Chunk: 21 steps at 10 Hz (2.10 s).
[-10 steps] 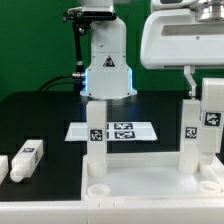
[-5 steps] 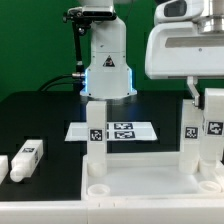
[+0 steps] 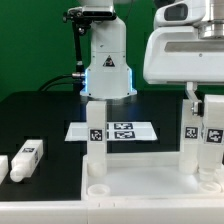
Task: Assemble desk
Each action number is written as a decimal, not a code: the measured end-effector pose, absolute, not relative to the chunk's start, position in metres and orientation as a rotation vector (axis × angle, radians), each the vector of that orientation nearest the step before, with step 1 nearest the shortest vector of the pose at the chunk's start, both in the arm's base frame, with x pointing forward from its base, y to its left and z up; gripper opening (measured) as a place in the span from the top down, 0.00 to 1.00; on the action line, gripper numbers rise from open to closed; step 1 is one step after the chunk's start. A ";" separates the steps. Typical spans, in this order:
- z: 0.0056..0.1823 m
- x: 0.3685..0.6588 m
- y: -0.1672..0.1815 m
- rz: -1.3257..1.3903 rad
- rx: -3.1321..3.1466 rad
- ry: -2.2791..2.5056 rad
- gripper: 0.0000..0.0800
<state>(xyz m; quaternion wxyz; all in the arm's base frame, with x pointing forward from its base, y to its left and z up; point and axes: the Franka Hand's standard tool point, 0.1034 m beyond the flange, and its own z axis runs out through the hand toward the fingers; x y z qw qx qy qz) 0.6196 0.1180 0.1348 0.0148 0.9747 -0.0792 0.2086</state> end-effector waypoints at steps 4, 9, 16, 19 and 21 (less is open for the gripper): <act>0.127 0.625 0.124 0.680 3.025 -0.222 0.64; 0.127 0.629 0.127 0.753 3.018 -0.196 0.64; 0.127 0.622 0.120 0.711 3.023 -0.161 0.64; 0.125 0.622 0.118 0.713 3.020 -0.159 0.64; 0.119 0.621 0.117 0.699 3.016 -0.154 0.64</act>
Offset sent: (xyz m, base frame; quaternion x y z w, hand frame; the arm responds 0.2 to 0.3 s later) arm -0.0062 0.0069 -0.0153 -0.0059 0.0193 0.0069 0.9998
